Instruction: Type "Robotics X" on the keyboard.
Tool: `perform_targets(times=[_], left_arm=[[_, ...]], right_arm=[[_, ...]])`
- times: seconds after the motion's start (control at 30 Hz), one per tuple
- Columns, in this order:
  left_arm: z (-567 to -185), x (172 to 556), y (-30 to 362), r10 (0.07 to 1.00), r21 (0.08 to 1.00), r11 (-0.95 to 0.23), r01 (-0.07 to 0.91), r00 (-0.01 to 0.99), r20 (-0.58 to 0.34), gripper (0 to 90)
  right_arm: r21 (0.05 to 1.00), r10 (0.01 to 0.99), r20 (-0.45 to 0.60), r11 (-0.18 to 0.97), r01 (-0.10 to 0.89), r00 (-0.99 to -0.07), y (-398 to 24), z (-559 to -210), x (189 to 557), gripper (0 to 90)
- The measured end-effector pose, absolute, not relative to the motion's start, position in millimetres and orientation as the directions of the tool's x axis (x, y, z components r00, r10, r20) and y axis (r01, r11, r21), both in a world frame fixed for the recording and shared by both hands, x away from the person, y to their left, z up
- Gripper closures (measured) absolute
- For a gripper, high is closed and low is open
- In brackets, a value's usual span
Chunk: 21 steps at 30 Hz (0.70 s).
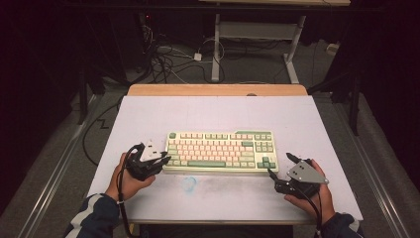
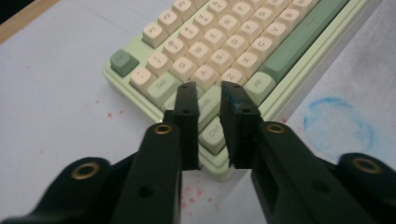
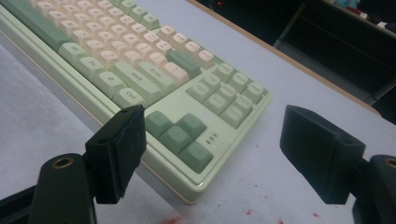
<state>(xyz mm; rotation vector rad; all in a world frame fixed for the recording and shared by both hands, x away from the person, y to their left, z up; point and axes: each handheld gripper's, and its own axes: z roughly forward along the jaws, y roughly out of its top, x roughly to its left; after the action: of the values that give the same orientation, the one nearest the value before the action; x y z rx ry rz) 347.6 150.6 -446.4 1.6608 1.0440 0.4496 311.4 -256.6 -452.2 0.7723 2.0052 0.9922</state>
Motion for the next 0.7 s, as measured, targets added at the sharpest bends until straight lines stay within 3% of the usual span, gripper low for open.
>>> perform_targets(times=[0.17, 0.7], left_arm=[[-440, 358, 131, 0.794, 0.910, -0.073, 0.408, 0.576, -0.195, 87.6], [-441, 384, 76, 0.756, 0.895, -0.177, 0.409, 0.639, -0.142, 87.9]], right_arm=[[0.834, 0.764, -0.357, 0.520, 0.186, -0.538, -255, -453, 312, 23.5], [0.823, 0.750, -0.366, 0.537, 0.186, -0.551, -253, -456, 312, 23.6]])
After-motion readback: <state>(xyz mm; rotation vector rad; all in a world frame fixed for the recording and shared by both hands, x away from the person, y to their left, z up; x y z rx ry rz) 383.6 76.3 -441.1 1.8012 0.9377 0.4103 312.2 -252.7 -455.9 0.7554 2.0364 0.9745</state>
